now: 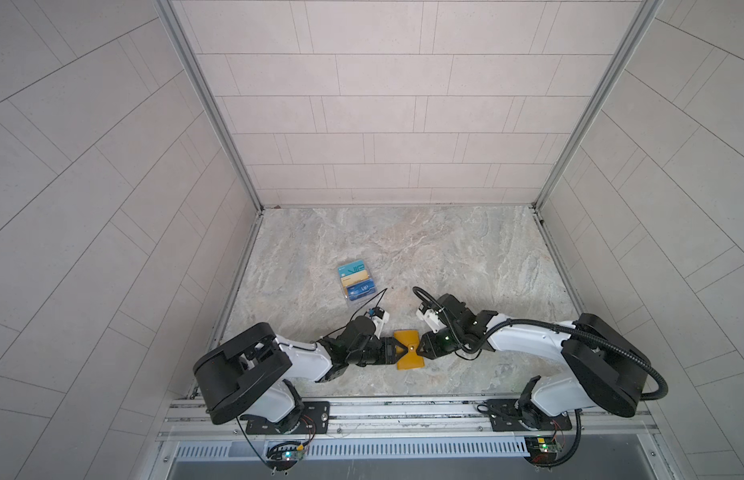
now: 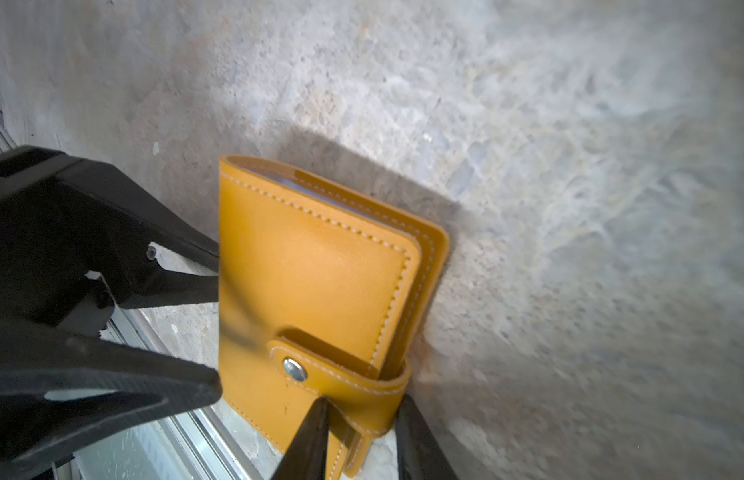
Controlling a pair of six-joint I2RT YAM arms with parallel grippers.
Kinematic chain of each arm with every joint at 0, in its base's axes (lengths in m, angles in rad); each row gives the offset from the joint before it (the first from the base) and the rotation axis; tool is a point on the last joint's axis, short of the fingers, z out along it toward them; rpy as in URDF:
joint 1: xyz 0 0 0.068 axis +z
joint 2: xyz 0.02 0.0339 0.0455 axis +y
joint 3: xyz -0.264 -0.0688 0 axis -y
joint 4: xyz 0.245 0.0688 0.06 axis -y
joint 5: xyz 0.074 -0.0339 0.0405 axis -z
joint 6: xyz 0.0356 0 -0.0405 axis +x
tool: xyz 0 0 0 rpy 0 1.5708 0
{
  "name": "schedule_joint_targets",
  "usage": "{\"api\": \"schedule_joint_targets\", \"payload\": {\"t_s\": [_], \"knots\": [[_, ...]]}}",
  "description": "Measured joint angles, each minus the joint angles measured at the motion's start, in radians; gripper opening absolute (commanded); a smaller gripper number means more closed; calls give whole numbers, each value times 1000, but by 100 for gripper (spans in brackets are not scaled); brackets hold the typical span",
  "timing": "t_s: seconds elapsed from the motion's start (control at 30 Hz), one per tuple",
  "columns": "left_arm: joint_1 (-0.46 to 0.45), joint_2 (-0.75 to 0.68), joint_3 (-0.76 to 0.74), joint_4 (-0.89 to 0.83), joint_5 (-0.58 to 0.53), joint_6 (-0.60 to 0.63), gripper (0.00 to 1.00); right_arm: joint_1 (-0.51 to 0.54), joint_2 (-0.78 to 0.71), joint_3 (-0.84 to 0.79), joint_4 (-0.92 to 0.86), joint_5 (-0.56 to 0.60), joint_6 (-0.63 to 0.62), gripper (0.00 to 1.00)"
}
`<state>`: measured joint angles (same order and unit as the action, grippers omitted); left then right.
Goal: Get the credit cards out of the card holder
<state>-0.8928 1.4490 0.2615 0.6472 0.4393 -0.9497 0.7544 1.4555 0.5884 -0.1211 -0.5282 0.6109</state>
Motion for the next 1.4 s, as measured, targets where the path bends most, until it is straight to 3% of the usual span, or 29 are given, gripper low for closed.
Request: {"api": "schedule_joint_targets", "payload": {"t_s": [0.23,0.6,0.8,1.13,1.4], "knots": [[0,-2,-2,30,14,-19,47,0,26,0,53,-27,24,26],[0,-2,-3,36,10,-34,19,0,26,-5,65,-32,43,26],[1,-10,-1,35,6,-33,9,12,-15,-5,31,12,43,30],[-3,-109,30,-69,-37,19,0,36,-244,64,-103,159,18,36],[-3,-153,32,-134,-75,47,0,69,-249,119,-105,195,27,39]]}}
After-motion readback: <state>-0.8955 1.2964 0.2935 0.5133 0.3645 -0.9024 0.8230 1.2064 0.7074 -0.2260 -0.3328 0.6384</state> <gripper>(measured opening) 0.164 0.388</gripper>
